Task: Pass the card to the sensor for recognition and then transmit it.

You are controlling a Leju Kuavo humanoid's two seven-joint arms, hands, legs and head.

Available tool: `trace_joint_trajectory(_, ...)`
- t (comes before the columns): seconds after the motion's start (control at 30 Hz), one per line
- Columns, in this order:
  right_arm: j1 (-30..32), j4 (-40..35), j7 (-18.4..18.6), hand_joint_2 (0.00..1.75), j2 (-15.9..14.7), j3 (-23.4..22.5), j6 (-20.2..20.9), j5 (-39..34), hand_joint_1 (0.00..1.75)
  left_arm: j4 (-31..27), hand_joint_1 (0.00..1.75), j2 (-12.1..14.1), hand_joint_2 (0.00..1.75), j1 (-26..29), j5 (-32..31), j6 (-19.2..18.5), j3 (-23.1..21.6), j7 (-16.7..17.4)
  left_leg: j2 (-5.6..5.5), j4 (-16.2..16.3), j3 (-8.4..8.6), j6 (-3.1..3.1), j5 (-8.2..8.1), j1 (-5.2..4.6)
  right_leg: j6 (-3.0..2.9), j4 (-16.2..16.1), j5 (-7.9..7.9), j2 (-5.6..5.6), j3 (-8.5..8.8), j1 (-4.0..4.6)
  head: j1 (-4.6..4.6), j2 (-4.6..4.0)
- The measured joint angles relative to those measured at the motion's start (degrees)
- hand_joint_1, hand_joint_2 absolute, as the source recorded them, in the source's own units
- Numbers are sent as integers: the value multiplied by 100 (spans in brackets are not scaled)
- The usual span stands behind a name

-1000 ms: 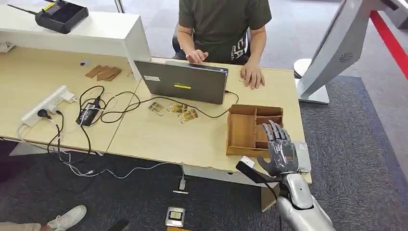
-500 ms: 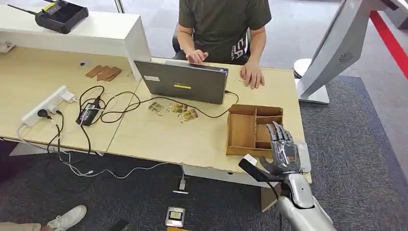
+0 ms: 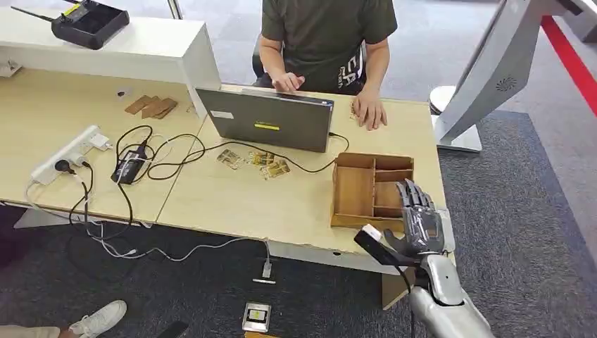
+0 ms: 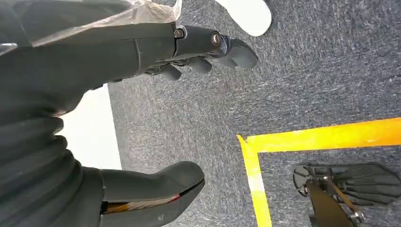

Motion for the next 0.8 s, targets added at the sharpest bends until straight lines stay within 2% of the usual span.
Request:
trace_joint_trajectory(0.03,1,-2,9,175,-9,0,0,-11,0,0,0,0,175,0,-2,-2,0,0,0,0,0,0,0,0,0,0,0,0,0,0,0,0)
trace_joint_trajectory(0.07,1,-2,15,175,-11,0,0,-11,23,0,0,0,175,0,-2,0,0,0,0,0,0,0,0,0,0,0,0,0,0,0,0,0)
trace_joint_trajectory(0.1,2,-2,17,175,-22,0,2,-15,157,0,0,0,175,0,-2,-2,0,0,0,0,0,0,0,0,0,0,0,0,0,0,0,0)
trace_joint_trajectory(0.13,3,-2,22,175,-24,0,9,-28,162,0,0,0,175,-1,-4,-2,0,0,0,0,0,0,0,0,0,0,0,0,0,0,0,0)
trace_joint_trajectory(0.17,4,-2,24,175,-26,0,15,-37,175,0,0,0,175,-1,-11,-4,0,0,0,0,0,0,0,0,0,0,0,0,0,0,0,0)
trace_joint_trajectory(0.37,9,-2,57,175,-57,18,188,-79,175,0,0,0,175,-3,-20,-20,0,0,0,0,0,0,0,0,0,0,0,0,0,0,0,0)
trace_joint_trajectory(0.8,-116,22,160,175,-48,55,1379,-339,175,-2,0,0,175,-59,-90,-72,-2,74,1,0,9,0,0,0,-3,0,-2,0,7,1,0,0)
